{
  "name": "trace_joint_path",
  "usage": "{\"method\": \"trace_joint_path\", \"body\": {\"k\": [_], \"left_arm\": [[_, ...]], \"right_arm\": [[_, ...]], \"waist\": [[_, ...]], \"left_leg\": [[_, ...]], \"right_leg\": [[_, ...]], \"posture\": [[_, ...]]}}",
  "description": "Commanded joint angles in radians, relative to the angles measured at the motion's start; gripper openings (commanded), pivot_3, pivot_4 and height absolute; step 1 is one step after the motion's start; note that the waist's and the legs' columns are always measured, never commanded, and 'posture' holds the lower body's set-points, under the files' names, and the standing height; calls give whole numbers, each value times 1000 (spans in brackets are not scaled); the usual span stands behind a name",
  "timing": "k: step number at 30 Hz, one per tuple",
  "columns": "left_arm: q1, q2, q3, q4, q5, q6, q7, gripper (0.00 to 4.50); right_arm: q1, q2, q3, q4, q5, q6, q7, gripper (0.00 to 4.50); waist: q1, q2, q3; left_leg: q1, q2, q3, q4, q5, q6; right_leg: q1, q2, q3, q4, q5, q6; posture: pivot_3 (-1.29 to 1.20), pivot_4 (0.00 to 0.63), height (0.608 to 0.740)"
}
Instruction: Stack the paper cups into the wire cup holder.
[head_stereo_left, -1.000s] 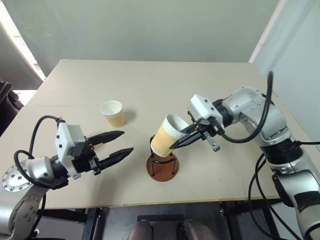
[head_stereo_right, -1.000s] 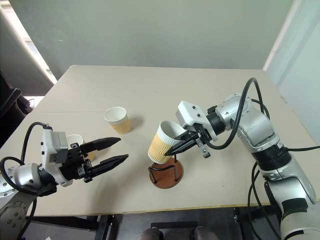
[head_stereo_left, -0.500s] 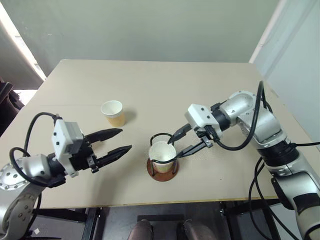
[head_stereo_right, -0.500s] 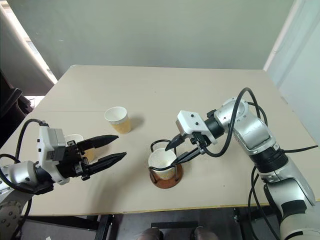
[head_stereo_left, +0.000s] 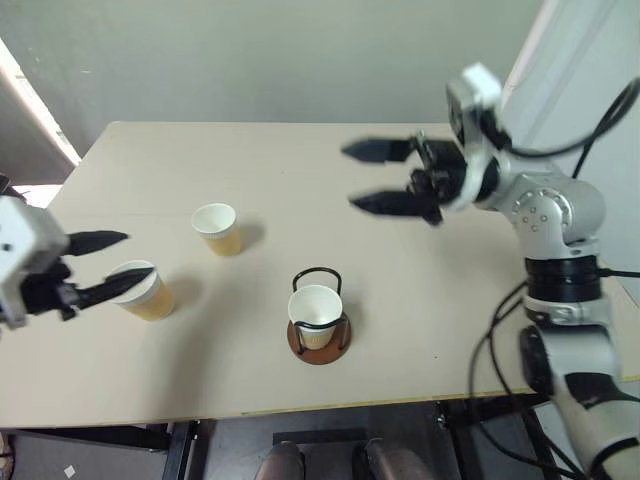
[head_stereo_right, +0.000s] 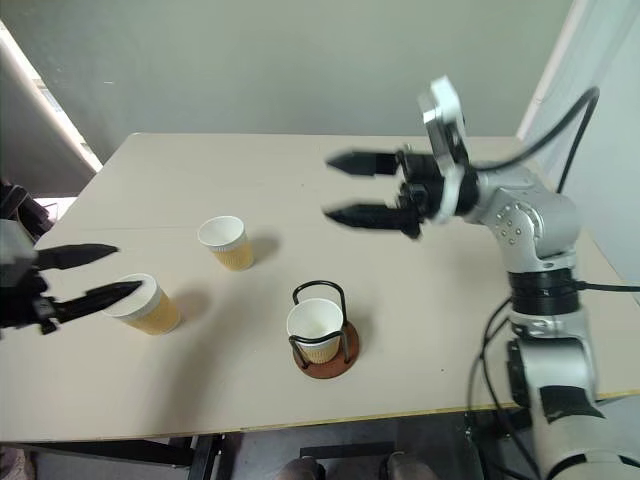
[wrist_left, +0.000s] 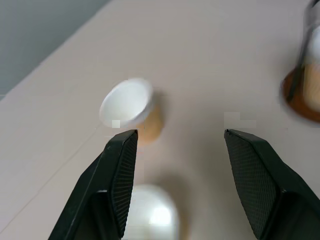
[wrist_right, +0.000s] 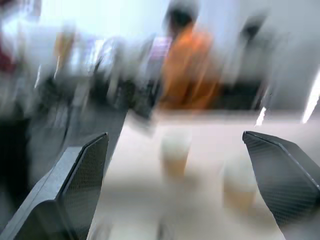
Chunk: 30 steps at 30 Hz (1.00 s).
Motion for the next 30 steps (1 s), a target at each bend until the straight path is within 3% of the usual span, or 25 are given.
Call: {"method": "trace_joint_path", "body": {"k": [1, 7, 17, 20, 27, 30], "left_arm": [[-5, 43, -49, 94, 134, -80, 5, 2948], [-33, 65, -237, 151, 252, -189, 1, 2948], [-228, 22, -492, 278, 308, -310, 8, 2948], [-238, 19, -550, 299, 338, -325, -1, 2375], [-354, -3, -615, 352, 384, -382, 42, 17], [-358, -4, -608, 339, 368, -372, 25, 17]], "right_arm": [[74, 57, 98, -100, -87, -79, -101, 4470], [89, 72, 60, -148, 20, -25, -99, 4470], [126, 38, 71, -203, 42, -5, -138, 4470], [132, 22, 68, -221, 50, 9, -147, 4500], [134, -9, 75, -229, 51, 20, -150, 4500], [139, -13, 79, -239, 49, 23, -154, 4500]], "waist": [[1, 0, 0], [17, -1, -1], [15, -4, -2], [11, -4, -2], [15, -4, -3], [14, -4, -3]], "left_leg": [[0, 0, -1, -1, 0, 1], [-22, 0, -1, 5, 0, 0], [-24, 0, -2, 5, 1, -3], [-23, 0, -2, 4, 1, -4], [-24, 0, -3, 5, 1, -4], [-24, 0, -2, 5, 1, -4]], "right_leg": [[0, 0, 0, 0, 0, 0], [-18, -2, -3, 0, 2, 1], [-21, -2, -5, 1, 3, -1], [-21, -2, -5, 2, 4, -1], [-21, -2, -6, 2, 4, -1], [-21, -2, -6, 2, 4, -1]], "posture": [[0, 150, 740], [0, 150, 740], [0, 150, 740], [0, 150, 740], [0, 150, 740], [0, 150, 740]]}}
